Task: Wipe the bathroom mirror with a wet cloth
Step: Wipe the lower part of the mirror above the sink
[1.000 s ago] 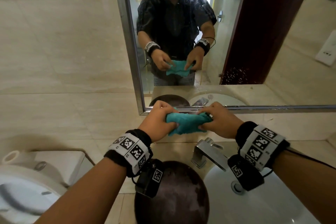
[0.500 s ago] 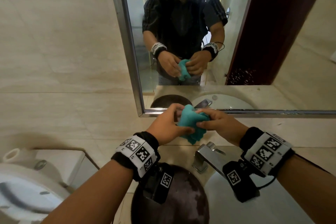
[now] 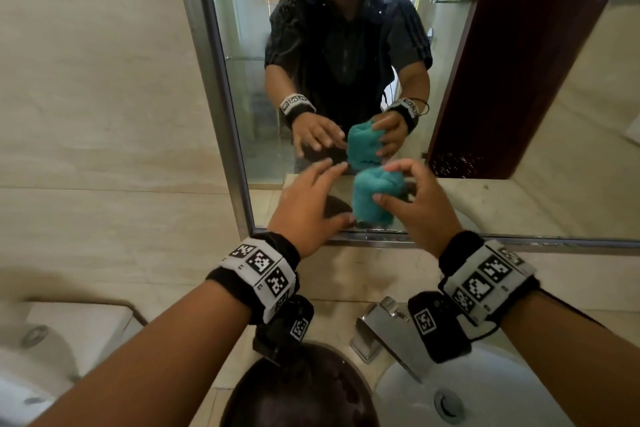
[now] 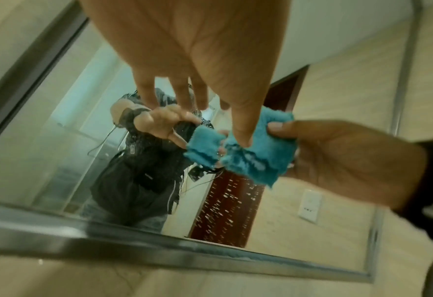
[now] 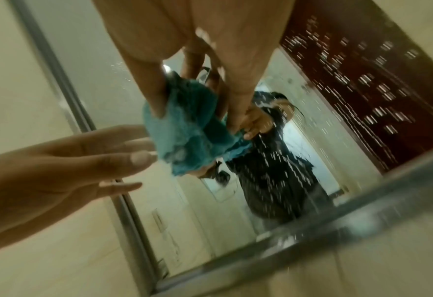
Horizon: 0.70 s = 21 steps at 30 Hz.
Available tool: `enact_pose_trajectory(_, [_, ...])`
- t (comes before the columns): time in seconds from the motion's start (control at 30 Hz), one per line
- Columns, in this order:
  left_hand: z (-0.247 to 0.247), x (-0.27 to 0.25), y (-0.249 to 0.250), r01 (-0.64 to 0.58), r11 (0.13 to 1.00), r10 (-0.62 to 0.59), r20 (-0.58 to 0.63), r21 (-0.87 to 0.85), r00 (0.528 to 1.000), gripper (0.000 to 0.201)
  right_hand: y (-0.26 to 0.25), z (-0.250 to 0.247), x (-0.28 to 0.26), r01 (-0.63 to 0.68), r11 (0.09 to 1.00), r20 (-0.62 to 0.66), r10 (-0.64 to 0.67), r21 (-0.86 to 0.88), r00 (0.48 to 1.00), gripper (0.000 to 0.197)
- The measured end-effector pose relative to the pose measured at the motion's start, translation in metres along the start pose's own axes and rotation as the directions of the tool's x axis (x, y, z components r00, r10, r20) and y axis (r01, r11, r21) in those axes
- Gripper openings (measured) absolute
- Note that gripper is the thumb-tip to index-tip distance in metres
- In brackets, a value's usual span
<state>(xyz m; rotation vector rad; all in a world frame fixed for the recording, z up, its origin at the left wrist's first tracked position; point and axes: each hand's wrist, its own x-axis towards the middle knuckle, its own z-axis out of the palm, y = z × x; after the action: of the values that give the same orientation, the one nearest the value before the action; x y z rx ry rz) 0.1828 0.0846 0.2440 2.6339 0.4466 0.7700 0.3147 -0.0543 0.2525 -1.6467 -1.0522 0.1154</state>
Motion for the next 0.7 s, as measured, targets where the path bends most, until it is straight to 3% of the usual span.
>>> enact_pose_trajectory(0.03, [-0.002,0.007,-0.002,-0.014,0.990,0.020,-0.045,0.144,0.999,0.085,-0.004,-0.002,0.010,0.120,0.985,-0.076,-0.130,-0.124,0.989,0.039])
enact_pose_trajectory(0.1, [0.000,0.017,-0.011,0.006,0.939,0.012,-0.051,0.345,0.999,0.098,-0.014,-0.003,0.030,0.321,0.883,-0.154,-0.389,-0.342,0.908,0.044])
enact_pose_trajectory(0.2, [0.015,0.026,-0.029,-0.004,0.845,0.031,-0.041,0.535,0.999,0.119,-0.022,0.000,0.058,0.454,0.727,-0.132,-0.590,-0.515,0.796,0.042])
enact_pose_trajectory(0.27, [0.028,0.031,-0.039,0.011,0.806,0.033,-0.063,0.591,0.997,0.132,-0.014,0.008,0.069,0.502,0.642,-0.069,-0.652,-0.579,0.755,0.036])
enact_pose_trajectory(0.33, [0.040,0.034,-0.045,0.048,0.780,0.014,-0.094,0.624,0.996,0.139,0.010,0.022,0.068,0.572,0.518,0.075,-0.696,-0.636,0.714,0.032])
enact_pose_trajectory(0.43, [0.050,0.037,-0.051,0.082,0.753,0.068,-0.200,0.653,0.977,0.129,0.056,0.037,0.045,0.674,0.349,0.391,-0.606,-0.651,0.692,0.050])
enact_pose_trajectory(0.5, [0.053,0.038,-0.055,0.094,0.737,0.096,-0.241,0.669,0.966,0.120,0.066,0.035,0.041,0.691,0.300,0.475,-0.547,-0.658,0.690,0.059])
enact_pose_trajectory(0.57, [0.053,0.038,-0.055,0.093,0.721,0.092,-0.228,0.686,0.969,0.122,0.048,0.031,0.054,0.659,0.303,0.368,-0.636,-0.688,0.678,0.051])
enact_pose_trajectory(0.63, [0.051,0.038,-0.055,0.089,0.704,0.092,-0.214,0.704,0.972,0.129,0.016,0.025,0.073,0.556,0.413,0.128,-0.710,-0.721,0.693,0.033])
enact_pose_trajectory(0.67, [0.051,0.038,-0.056,0.089,0.700,0.090,-0.211,0.709,0.973,0.133,0.002,0.022,0.081,0.518,0.469,0.023,-0.725,-0.716,0.688,0.032])
enact_pose_trajectory(0.7, [0.050,0.038,-0.056,0.089,0.700,0.087,-0.209,0.708,0.974,0.136,-0.006,0.022,0.087,0.502,0.469,-0.032,-0.753,-0.726,0.657,0.032])
